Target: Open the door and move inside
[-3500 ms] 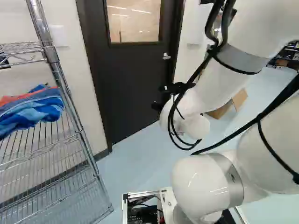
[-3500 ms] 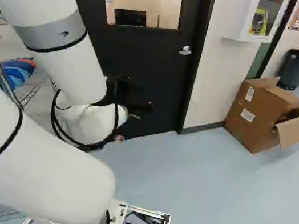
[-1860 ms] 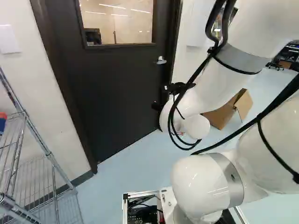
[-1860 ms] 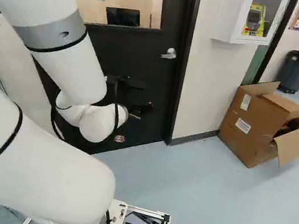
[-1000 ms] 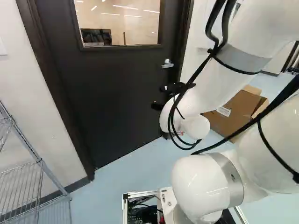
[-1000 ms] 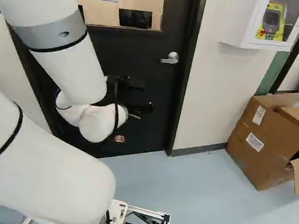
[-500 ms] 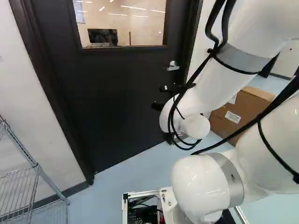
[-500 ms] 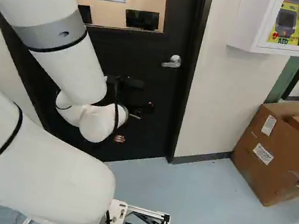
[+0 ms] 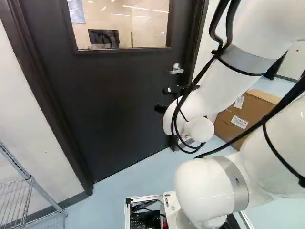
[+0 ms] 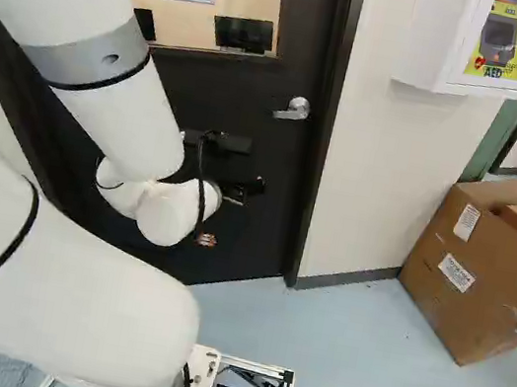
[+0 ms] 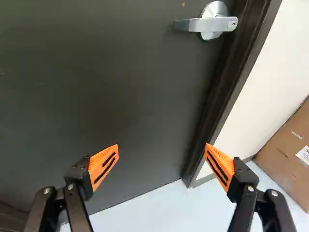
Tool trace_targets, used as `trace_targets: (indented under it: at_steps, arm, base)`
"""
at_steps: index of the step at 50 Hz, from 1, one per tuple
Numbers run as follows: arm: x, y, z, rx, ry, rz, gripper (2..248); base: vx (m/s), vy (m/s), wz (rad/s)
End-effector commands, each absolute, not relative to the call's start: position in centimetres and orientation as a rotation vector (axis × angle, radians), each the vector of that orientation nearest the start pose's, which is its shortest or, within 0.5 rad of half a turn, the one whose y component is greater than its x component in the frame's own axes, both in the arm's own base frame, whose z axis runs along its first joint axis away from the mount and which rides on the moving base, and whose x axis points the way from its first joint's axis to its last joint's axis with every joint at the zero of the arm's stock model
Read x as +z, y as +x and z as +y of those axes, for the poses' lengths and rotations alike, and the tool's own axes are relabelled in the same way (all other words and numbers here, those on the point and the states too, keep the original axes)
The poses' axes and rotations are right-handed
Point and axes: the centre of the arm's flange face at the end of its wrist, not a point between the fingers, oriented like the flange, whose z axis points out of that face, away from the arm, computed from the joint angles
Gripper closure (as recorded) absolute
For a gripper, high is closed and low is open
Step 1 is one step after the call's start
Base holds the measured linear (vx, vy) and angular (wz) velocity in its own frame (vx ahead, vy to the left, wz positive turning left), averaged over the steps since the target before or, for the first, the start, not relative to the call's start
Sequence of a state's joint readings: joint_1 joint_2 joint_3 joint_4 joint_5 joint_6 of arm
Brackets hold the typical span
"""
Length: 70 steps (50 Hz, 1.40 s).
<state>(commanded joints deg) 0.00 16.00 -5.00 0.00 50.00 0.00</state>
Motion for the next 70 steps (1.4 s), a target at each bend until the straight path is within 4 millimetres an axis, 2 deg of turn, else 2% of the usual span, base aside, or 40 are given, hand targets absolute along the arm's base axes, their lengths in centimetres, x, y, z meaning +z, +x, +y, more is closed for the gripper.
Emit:
trace_targets:
  at_steps: [17, 70]
  arm:
    - [37.1, 27.7, 0.0, -1.839, -2.548, 0.001, 3]
    - [42.4, 32.2, -0.8, -2.012, -2.433, 0.03, 3]
  base:
    - [0.0, 0.0, 0.0]
    - [0.0, 0.0, 0.0]
